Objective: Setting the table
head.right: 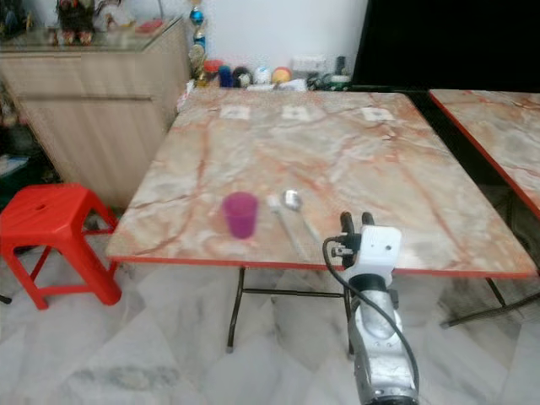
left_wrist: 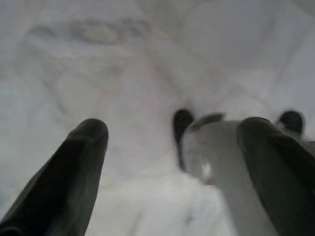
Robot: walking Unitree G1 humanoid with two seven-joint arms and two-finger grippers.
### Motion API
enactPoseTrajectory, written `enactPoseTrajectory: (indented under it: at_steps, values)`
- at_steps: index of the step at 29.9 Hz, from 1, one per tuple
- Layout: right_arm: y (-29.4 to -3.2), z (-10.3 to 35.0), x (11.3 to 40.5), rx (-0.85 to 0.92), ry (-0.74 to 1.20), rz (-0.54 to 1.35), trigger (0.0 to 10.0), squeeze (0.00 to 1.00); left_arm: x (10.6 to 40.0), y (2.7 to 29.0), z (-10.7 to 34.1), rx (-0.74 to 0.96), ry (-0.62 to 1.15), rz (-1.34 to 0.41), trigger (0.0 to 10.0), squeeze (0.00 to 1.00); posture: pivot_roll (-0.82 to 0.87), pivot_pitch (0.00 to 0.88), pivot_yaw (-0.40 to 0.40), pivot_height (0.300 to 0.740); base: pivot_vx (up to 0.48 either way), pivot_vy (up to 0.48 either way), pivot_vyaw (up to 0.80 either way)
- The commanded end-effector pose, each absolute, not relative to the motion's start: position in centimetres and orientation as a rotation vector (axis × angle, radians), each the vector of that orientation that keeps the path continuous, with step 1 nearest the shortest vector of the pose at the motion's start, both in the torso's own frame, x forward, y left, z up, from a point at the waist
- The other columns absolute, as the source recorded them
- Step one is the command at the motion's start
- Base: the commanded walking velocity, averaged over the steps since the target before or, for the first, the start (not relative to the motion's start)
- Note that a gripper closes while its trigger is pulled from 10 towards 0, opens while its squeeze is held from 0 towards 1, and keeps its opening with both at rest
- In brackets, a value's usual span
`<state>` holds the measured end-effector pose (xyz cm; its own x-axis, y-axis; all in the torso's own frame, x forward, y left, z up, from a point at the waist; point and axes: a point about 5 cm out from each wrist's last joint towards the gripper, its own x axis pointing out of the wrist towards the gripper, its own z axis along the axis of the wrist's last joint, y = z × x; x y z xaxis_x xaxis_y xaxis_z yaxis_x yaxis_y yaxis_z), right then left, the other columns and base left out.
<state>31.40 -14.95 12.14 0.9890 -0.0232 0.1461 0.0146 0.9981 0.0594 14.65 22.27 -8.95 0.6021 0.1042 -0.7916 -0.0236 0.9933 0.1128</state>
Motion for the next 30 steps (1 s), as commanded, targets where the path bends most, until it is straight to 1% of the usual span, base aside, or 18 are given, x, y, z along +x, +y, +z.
enactPoseTrajectory:
  at_steps: [1,8,15,20,22,27,30]
  values:
    - [-15.9,12.5,31.5,0.044,-0.162,-0.042,10.0,0.00,14.3,21.8,-9.2,0.084,0.928,0.062,10.0,0.00,0.01,0.074,-0.032,0.740,0.000,0.000,0.00]
    - [-15.8,12.5,31.5,0.046,-0.160,-0.042,10.0,0.00,14.4,21.8,-9.1,0.083,0.926,0.064,10.0,0.00,0.02,0.079,-0.031,0.740,0.000,0.000,0.00]
    - [-16.3,12.8,31.6,0.026,-0.169,-0.039,10.0,0.00,14.7,21.8,-9.0,0.085,0.912,0.066,10.0,0.00,0.01,0.083,-0.032,0.740,0.000,0.000,0.00]
    - [-16.3,12.8,31.5,0.009,-0.176,-0.022,10.0,0.00,14.8,21.7,-9.0,0.084,0.913,0.064,10.0,0.00,0.01,0.071,-0.032,0.740,0.000,0.000,0.00]
    - [-16.2,12.9,31.4,0.011,-0.188,-0.004,10.0,0.00,14.9,21.6,-9.0,0.084,0.910,0.061,10.0,0.00,0.01,0.069,-0.032,0.740,0.000,0.000,0.54]
    - [-15.6,13.3,31.4,-0.014,-0.210,0.030,10.0,0.00,15.2,21.5,-8.9,0.088,0.901,0.055,10.0,0.00,0.00,0.062,-0.032,0.740,0.249,0.000,0.80]
    - [-15.9,13.2,31.5,0.016,-0.209,0.000,10.0,0.00,15.3,21.5,-8.8,0.091,0.895,0.052,10.0,0.00,0.01,0.058,-0.031,0.740,0.252,0.000,0.00]
